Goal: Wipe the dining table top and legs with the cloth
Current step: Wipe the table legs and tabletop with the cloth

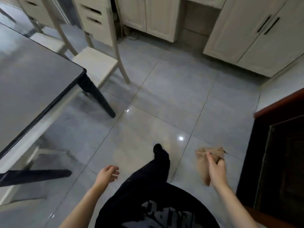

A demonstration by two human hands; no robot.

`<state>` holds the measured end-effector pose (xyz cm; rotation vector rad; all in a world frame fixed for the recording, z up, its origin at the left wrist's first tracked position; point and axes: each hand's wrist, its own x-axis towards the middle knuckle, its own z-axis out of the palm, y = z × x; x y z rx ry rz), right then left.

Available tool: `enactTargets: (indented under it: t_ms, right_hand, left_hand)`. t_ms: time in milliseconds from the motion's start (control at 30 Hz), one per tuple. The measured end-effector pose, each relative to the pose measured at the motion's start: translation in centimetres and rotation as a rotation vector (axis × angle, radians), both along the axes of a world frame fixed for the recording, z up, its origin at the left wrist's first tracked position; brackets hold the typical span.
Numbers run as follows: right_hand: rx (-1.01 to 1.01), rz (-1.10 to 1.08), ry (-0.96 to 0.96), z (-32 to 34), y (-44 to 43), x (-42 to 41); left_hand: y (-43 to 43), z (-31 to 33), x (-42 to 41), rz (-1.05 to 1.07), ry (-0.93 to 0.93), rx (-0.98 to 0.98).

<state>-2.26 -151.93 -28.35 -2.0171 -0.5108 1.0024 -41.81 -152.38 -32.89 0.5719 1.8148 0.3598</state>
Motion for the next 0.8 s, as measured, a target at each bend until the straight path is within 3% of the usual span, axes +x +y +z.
enactTargets:
  t_ms: [300, 467, 800]
  right_hand:
    - [0.03, -0.007, -0.105, 1.6, 16.9, 9.6]
    - [0.086, 0.158, -0.056, 2.8, 28.5, 9.6]
    - [0.042, 0.858, 0.14, 2.9, 53.1, 1.4]
  left_hand:
    - [21.9, 1.9, 8.3, -0.082, -0.062, 0.168]
    - [28.1, 3.5, 10.3, 0.006, -0.042, 0.236]
    - [26.0, 2.6, 15.8, 0.77, 0.028, 0.108]
